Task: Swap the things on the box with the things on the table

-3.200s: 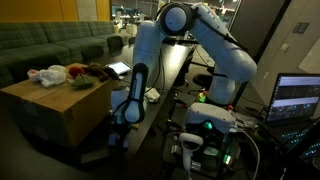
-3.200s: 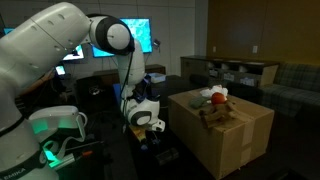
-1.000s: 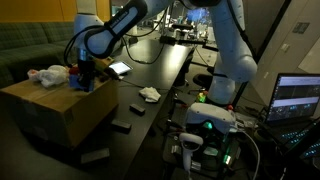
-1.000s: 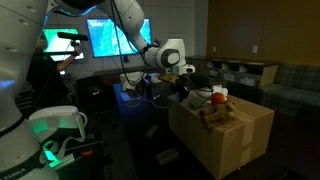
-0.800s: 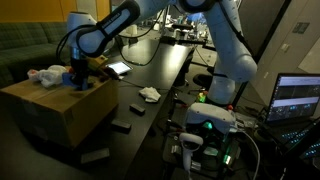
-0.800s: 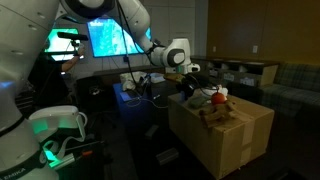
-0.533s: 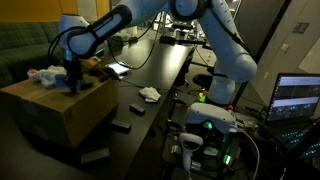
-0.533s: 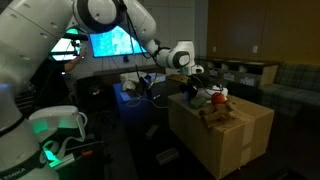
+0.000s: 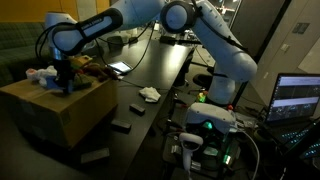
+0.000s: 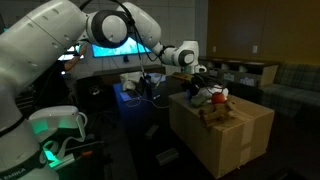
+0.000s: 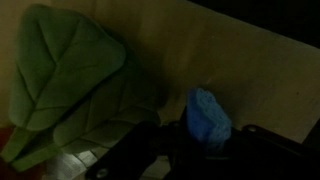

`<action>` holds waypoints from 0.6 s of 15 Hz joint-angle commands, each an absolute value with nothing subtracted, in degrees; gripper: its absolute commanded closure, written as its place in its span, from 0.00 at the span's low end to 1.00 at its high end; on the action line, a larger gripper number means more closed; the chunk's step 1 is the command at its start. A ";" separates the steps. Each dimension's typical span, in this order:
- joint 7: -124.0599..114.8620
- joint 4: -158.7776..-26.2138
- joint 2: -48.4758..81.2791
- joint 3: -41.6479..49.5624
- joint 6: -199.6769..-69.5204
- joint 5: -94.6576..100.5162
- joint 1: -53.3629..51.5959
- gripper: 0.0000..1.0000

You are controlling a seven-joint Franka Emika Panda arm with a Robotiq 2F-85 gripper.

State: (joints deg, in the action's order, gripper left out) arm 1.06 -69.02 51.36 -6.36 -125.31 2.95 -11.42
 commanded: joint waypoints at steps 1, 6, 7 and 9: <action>3.04 -60.51 55.13 -7.63 -119.56 1.06 -11.11 0.97; 3.55 -55.27 56.81 -8.59 -111.89 -1.04 -10.99 0.97; 3.71 -54.43 57.14 -8.72 -110.45 -1.49 -10.93 0.97; 3.65 -52.78 57.73 -8.81 -108.20 -2.27 -10.95 0.97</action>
State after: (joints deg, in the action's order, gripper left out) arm 2.45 -58.84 54.91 -8.00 -112.38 -0.42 -11.30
